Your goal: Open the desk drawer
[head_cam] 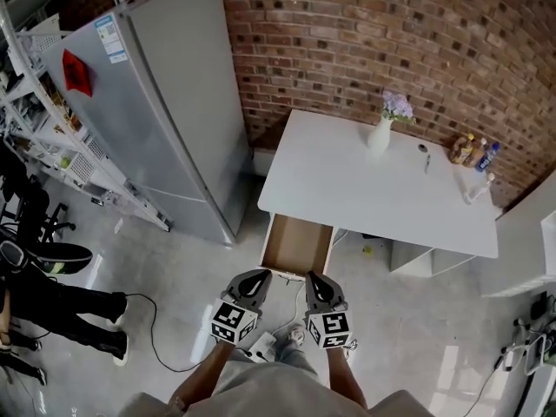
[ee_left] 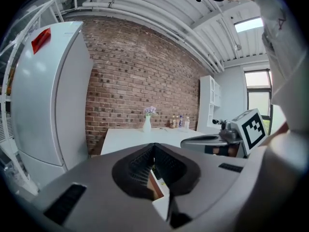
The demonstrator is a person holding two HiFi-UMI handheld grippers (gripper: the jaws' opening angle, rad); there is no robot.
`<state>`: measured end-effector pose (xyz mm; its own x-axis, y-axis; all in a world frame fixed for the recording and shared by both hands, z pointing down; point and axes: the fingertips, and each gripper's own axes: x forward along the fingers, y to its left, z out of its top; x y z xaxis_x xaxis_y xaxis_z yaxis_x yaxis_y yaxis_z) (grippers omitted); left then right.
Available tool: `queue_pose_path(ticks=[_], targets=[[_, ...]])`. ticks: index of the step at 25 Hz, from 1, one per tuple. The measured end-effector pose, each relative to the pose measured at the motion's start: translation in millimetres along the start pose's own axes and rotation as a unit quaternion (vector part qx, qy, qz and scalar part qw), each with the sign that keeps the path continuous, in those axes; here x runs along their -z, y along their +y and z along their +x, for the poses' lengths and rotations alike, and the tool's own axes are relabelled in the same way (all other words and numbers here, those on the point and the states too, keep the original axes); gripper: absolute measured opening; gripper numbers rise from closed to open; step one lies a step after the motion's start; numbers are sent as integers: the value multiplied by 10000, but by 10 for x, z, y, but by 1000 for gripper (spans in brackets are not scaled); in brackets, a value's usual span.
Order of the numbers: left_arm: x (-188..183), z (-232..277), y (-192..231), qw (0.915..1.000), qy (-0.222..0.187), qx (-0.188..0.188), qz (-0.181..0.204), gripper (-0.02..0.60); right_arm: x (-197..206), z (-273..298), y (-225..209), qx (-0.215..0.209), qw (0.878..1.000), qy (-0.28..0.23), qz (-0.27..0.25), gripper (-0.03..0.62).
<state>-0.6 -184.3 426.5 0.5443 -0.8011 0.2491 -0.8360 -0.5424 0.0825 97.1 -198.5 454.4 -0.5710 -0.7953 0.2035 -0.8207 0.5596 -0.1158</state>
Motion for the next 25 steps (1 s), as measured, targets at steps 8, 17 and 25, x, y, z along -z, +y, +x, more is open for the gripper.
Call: queue_pose_path(ticks=[8,17,25], targets=[[-147,-189,-94,9998,-121,-55,143,12,70,-302,0,112,9999,46,78,17],[176,-1064,-194,9996,-250,44,151,12,271,-714,729,314,9994,-4,-122,17],[794,-2451,-403,9995,-224,244,-15,12,702,-1513,2073,608,9980,107,-96,17]])
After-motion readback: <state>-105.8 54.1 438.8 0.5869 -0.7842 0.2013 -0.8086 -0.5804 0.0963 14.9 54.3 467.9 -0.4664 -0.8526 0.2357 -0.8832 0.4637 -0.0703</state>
